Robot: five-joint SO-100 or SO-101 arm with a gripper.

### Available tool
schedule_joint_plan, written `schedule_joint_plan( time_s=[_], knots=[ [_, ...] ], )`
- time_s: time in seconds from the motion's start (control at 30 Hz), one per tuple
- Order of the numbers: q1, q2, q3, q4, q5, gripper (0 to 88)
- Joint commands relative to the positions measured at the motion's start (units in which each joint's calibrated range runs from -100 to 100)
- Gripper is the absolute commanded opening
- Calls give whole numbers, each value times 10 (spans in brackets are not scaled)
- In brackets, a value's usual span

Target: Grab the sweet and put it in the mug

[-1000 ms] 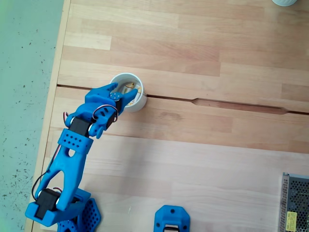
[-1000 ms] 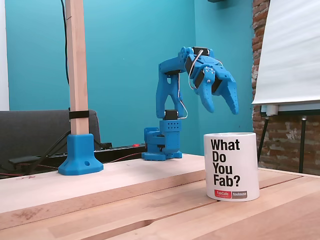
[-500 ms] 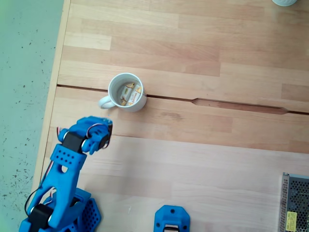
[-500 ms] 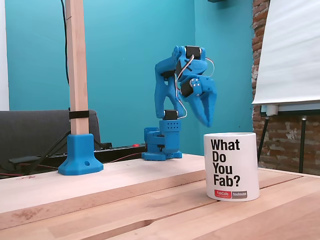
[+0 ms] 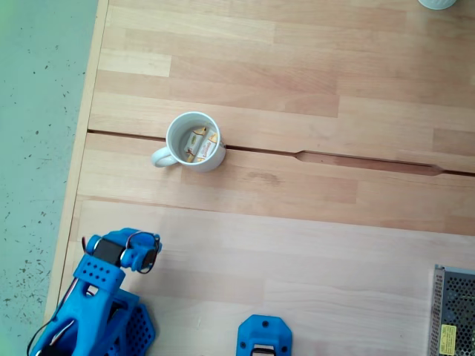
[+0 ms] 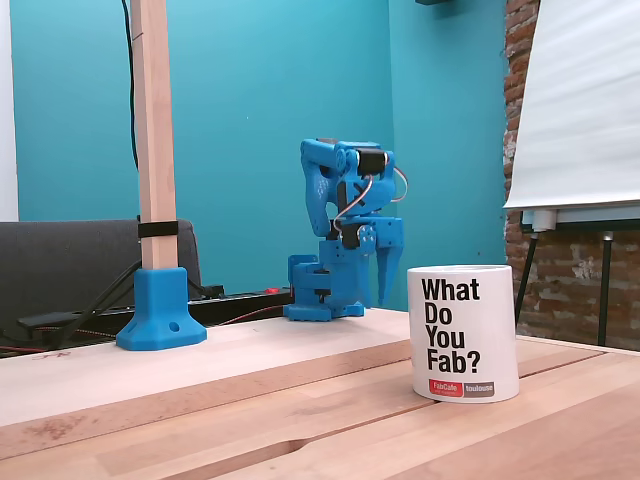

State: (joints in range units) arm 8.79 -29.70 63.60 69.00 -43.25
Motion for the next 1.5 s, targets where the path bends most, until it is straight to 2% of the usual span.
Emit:
schedule_joint_plan(
  time_s=[0.0,0.37,0.63,1.47],
  knots=[
    [-12,-70,62,-13,-1,112],
    [-17,-178,186,-15,4,105],
    [-70,-187,252,-15,-1,112],
    [-84,-187,256,-15,0,112]
  ],
)
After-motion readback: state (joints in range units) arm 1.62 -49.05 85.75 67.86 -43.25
